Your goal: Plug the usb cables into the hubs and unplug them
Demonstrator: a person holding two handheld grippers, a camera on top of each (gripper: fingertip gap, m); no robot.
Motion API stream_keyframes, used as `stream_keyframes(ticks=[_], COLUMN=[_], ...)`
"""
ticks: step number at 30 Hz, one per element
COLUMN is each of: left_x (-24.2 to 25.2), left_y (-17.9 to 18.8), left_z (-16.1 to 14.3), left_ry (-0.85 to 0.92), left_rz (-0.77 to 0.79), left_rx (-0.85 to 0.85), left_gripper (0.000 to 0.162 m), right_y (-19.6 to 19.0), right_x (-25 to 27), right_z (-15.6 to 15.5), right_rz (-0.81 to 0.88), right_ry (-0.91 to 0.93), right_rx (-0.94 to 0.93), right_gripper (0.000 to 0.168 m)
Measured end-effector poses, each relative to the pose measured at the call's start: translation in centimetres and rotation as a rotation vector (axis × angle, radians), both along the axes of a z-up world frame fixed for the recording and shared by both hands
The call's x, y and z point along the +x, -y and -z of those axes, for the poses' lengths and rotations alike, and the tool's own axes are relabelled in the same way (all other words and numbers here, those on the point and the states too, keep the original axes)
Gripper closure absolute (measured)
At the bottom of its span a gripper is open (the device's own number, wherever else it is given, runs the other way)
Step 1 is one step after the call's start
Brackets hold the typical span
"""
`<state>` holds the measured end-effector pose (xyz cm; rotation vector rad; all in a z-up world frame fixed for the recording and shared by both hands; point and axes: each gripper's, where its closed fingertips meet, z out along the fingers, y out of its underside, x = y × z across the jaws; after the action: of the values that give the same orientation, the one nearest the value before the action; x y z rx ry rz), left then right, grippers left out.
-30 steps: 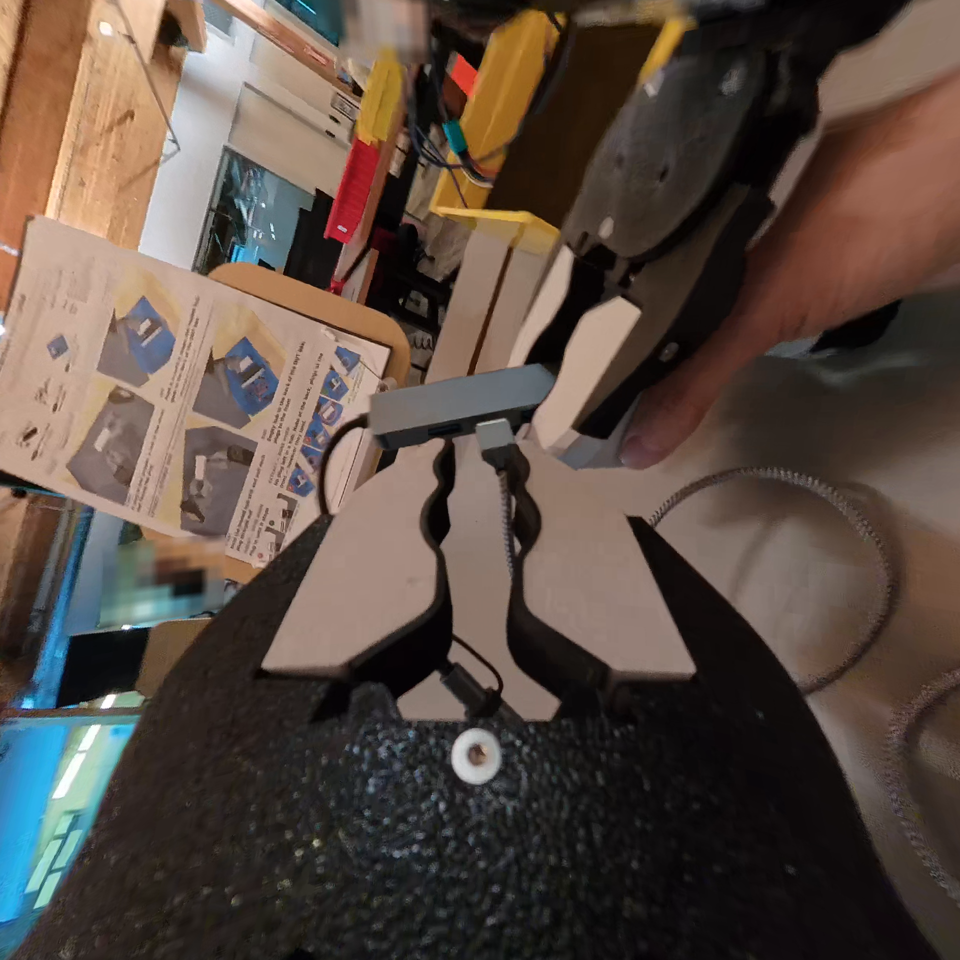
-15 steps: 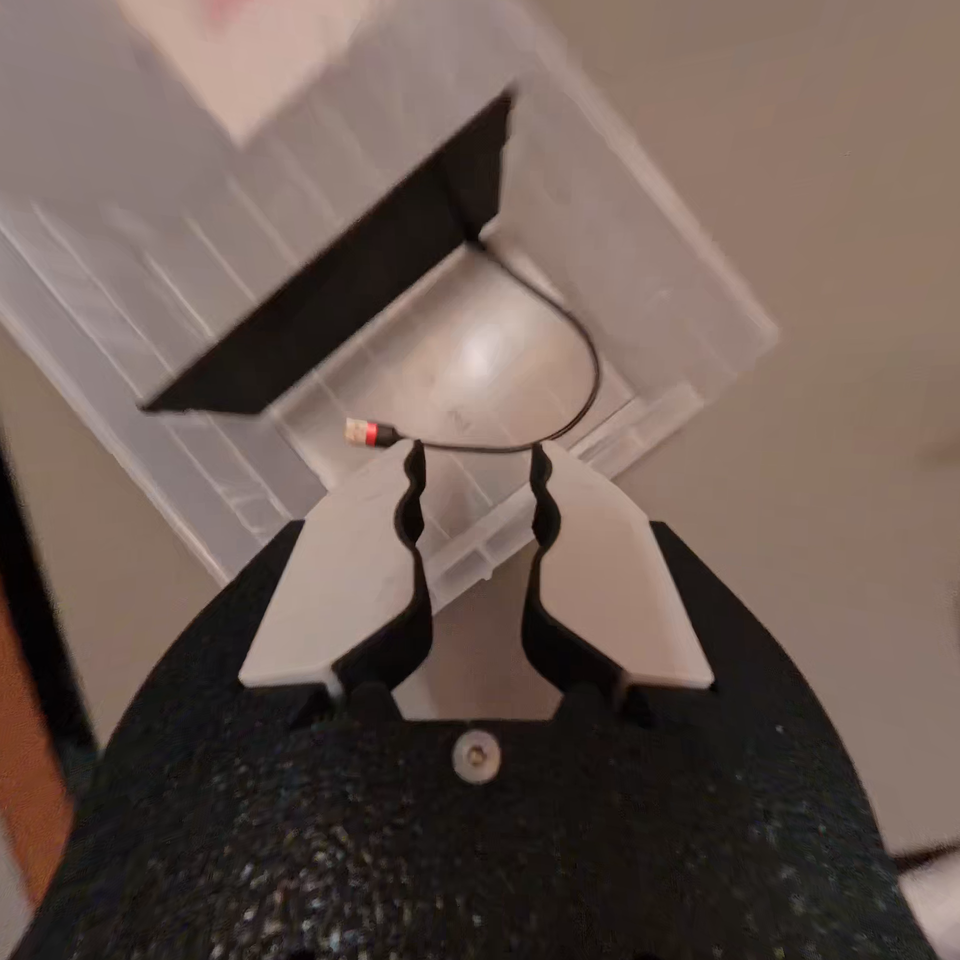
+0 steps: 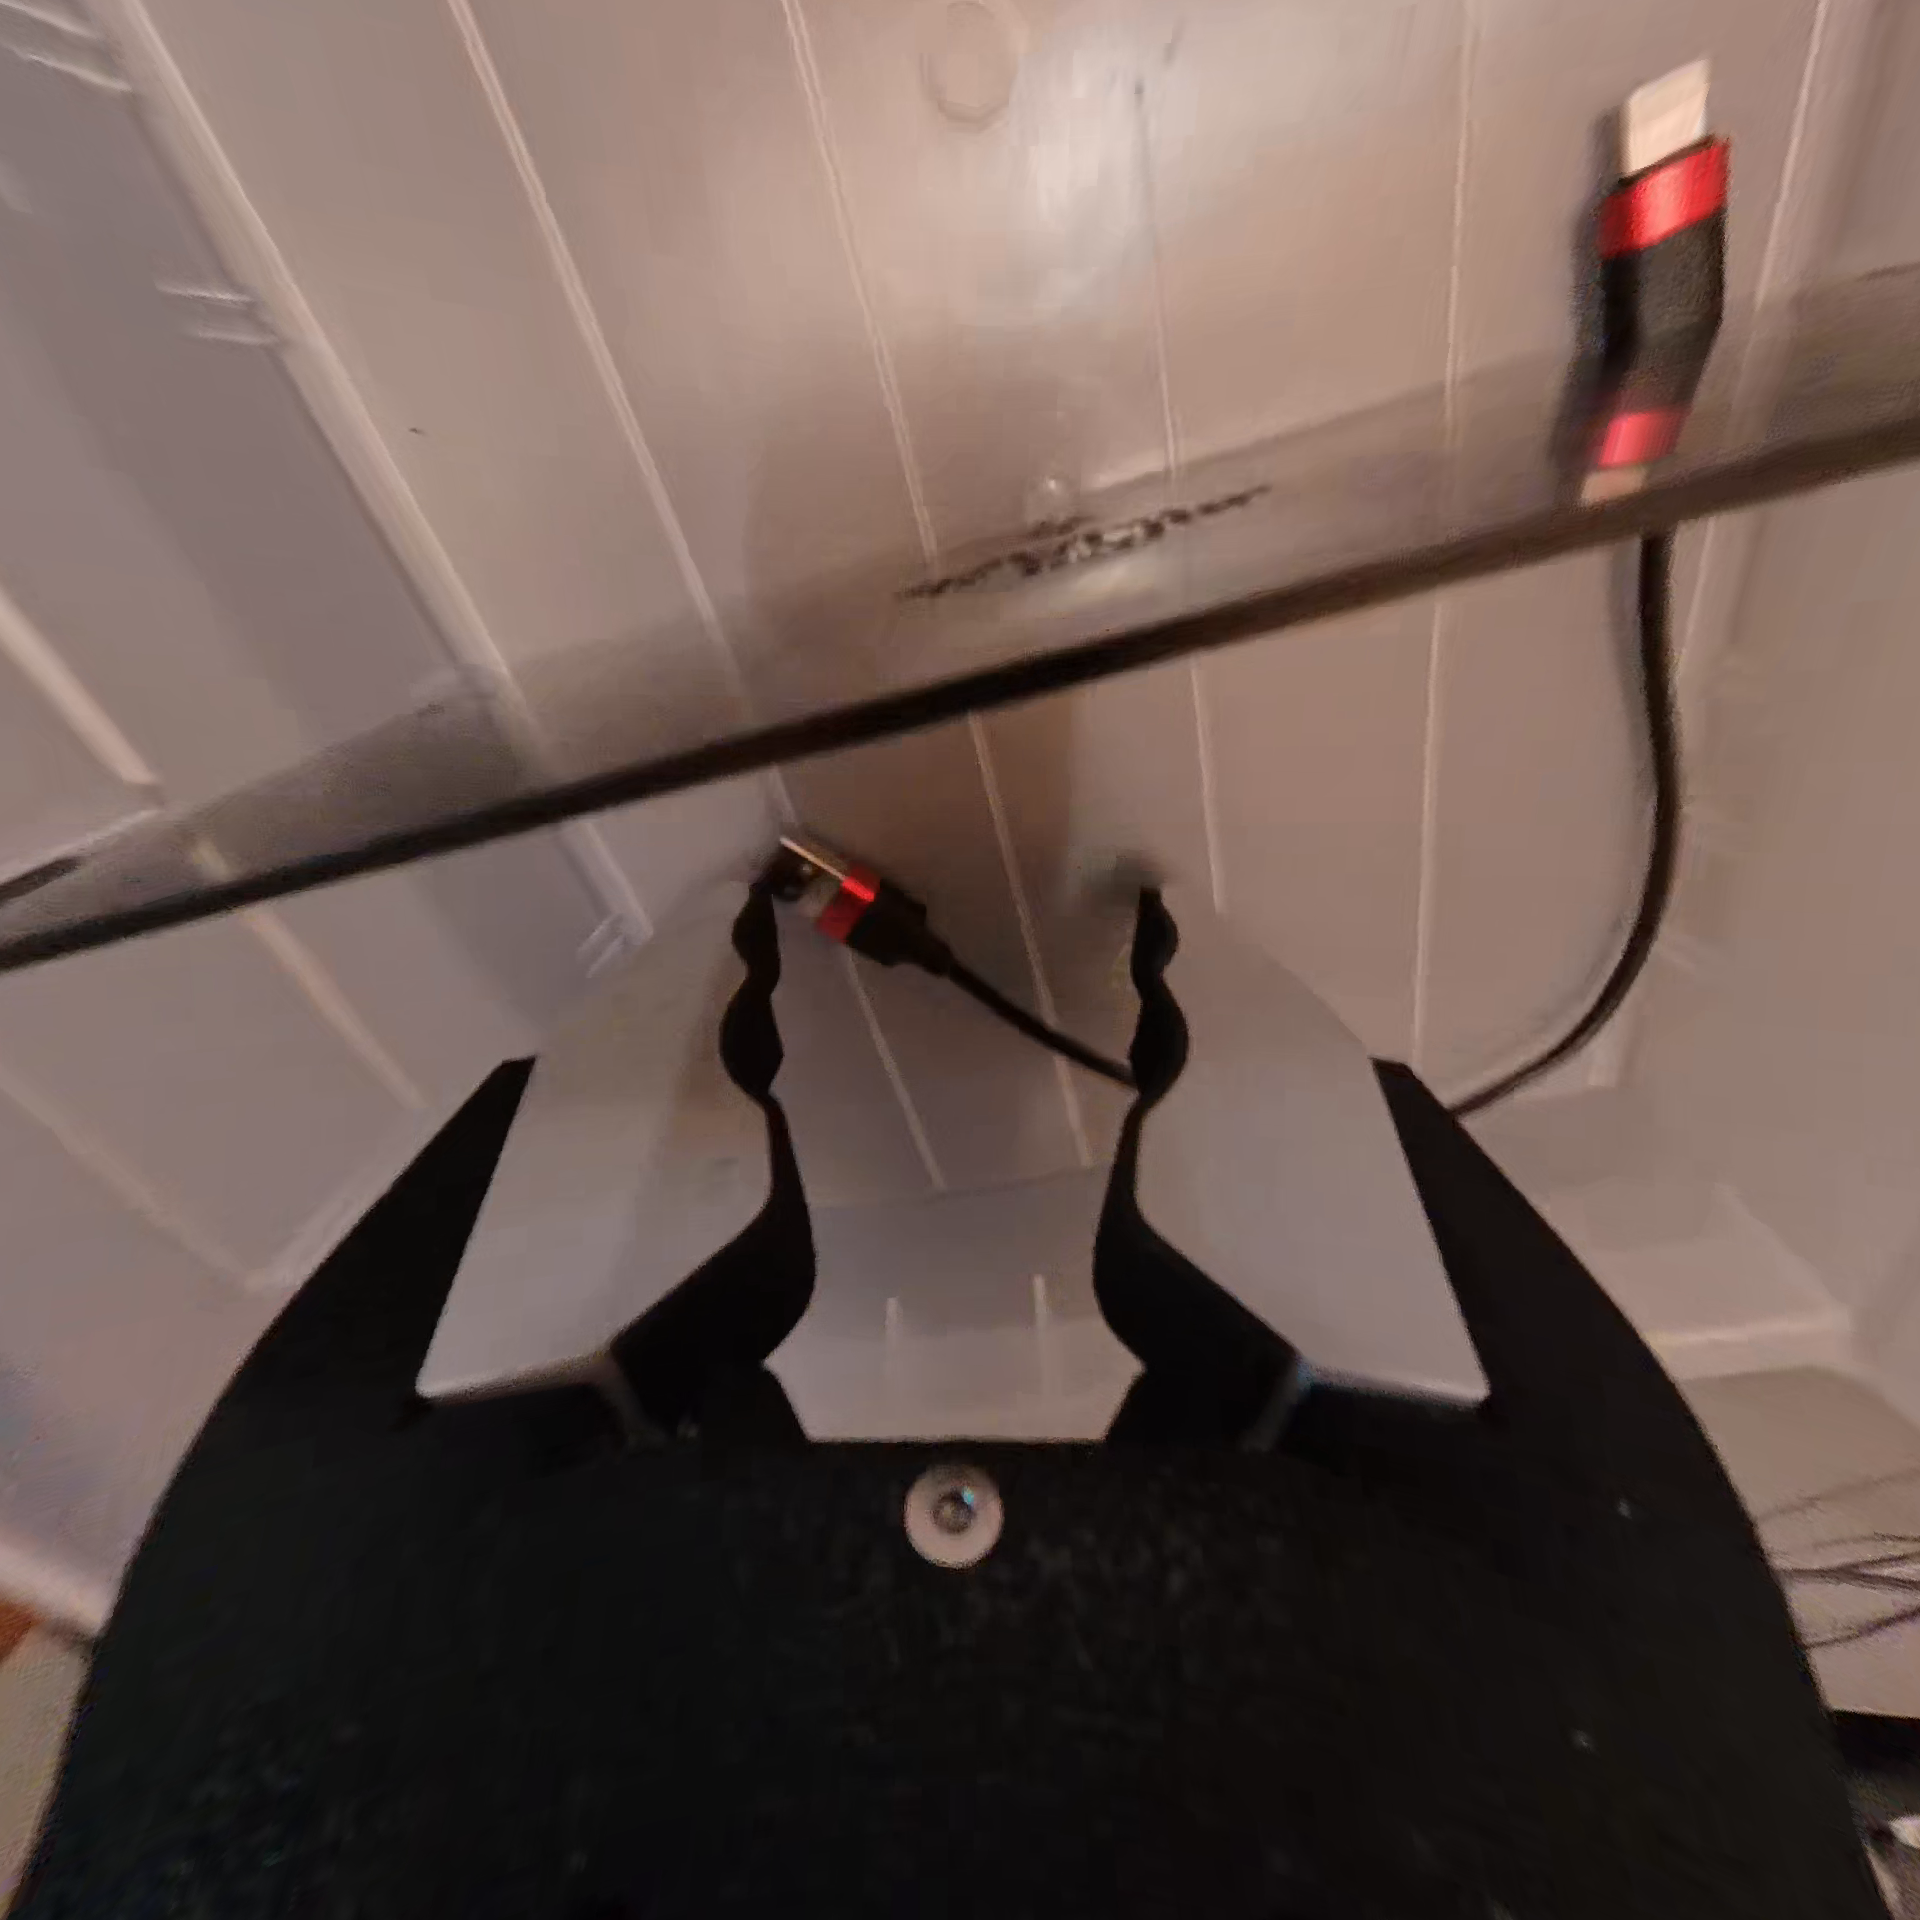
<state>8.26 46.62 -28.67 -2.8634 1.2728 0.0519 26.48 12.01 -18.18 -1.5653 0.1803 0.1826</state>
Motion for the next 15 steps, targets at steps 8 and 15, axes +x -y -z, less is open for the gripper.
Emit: stream_keyframes(ticks=[8,15], left_x=[1.1,2.1], left_y=[-0.9,-1.1], left_z=[0.0,-10.0], left_ry=[0.075,0.019], left_rz=[0.125,0.575], left_rx=[0.085,0.537], left_gripper=[0.143,0.143], right_y=[0.0,0.1], right_x=[-0.1,0.0], right_z=[0.0,-0.1], right_rz=[-0.004,-0.002], right_ry=[0.003,-0.006], right_rx=[0.001,0.007], right_gripper=[0.134,0.134])
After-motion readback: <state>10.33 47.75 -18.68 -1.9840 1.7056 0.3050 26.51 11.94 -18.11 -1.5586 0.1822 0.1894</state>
